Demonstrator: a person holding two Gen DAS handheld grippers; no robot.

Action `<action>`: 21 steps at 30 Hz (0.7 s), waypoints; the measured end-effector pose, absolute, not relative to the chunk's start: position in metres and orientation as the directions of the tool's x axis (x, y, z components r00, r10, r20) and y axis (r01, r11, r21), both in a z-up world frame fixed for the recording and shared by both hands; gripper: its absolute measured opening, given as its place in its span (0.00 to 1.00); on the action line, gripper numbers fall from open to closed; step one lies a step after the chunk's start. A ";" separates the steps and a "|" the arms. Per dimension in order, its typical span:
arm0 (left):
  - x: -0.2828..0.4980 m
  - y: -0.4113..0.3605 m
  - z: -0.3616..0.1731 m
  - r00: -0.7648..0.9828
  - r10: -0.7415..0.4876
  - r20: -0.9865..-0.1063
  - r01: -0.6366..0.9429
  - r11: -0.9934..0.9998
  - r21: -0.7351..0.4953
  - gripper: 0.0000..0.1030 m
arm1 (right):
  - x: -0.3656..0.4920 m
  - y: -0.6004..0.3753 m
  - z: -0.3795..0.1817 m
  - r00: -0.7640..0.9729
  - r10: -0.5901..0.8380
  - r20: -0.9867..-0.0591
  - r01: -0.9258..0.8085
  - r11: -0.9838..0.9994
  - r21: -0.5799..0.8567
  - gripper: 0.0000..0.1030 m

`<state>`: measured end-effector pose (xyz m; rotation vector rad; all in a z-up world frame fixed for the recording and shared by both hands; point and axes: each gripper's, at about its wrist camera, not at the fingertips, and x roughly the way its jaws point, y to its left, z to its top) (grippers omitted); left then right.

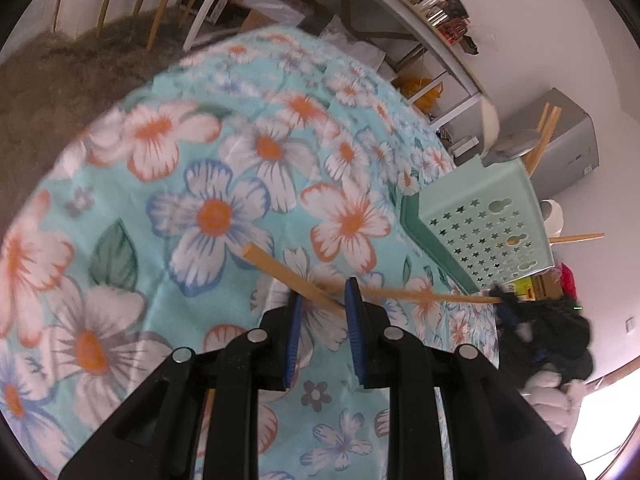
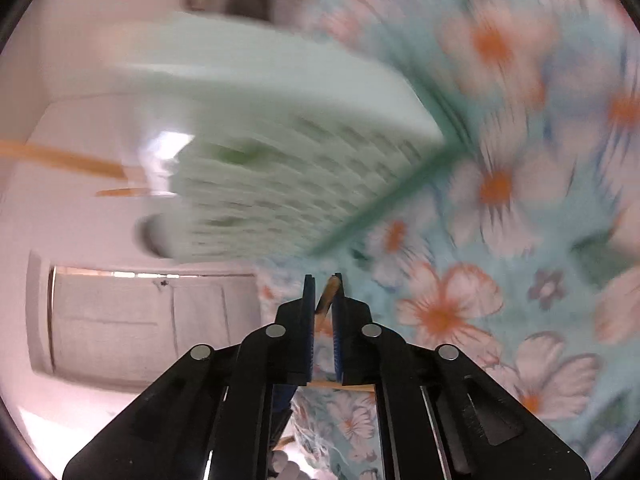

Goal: Organize utensils
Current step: 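Pull one chopstick free with the right tool while the left tool keeps the other, then lower the chopstick into the holder and open the left tool while the right tool holds its chopstick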

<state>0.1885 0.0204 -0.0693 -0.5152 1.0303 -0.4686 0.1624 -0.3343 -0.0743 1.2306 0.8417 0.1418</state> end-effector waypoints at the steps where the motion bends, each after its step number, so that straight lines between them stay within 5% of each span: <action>1: 0.187 0.021 -0.064 0.452 -0.581 -0.677 0.133 0.794 -0.593 0.20 | 0.157 -0.339 -0.058 0.724 0.498 -0.477 0.296 0.400 0.867 0.04; 9: 0.171 0.012 -0.012 0.553 -0.556 -0.621 0.249 0.821 -0.513 0.15 | 0.087 -0.377 0.026 0.835 0.338 -0.435 0.149 0.622 0.769 0.04; 21: 0.153 -0.011 0.093 0.642 -0.603 -0.474 0.422 0.794 -0.439 0.06 | 0.027 -0.398 0.041 0.860 0.293 -0.417 0.130 0.664 0.736 0.04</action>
